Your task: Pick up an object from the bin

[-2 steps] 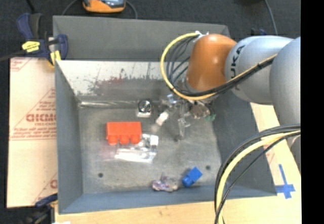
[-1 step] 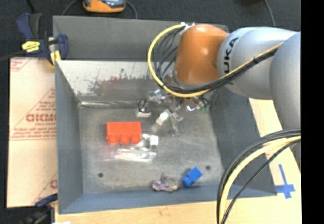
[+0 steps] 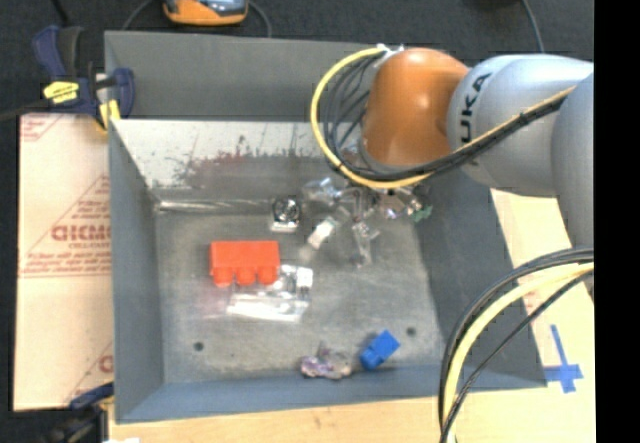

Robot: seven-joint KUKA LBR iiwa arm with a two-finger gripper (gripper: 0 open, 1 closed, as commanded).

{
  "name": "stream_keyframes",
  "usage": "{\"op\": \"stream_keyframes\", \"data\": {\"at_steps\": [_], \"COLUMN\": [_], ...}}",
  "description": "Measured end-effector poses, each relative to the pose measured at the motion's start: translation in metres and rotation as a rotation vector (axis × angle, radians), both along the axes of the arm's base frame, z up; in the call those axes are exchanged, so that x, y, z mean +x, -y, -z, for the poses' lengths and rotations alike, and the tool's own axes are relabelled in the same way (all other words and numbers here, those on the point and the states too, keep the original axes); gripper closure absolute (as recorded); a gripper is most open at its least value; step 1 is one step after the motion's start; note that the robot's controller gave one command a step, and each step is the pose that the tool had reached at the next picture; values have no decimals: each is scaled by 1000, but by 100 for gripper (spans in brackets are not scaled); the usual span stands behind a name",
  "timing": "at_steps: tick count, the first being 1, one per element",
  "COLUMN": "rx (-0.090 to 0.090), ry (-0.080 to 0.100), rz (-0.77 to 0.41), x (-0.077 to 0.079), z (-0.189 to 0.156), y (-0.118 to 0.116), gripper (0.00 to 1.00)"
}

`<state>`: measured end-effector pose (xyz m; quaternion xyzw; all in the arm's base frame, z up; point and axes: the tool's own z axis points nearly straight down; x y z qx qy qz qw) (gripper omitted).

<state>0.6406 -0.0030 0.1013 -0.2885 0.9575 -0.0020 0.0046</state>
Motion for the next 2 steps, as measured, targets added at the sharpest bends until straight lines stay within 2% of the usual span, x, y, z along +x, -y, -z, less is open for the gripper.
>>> {"op": "stream_keyframes", "data": {"at_steps": [1, 2], "rx": [-1, 1], "ry": [-4, 0], "rz": [-105, -101], "x": [5, 7], "z": [30, 28], "y": [-6, -5], "gripper": [0, 0]}}
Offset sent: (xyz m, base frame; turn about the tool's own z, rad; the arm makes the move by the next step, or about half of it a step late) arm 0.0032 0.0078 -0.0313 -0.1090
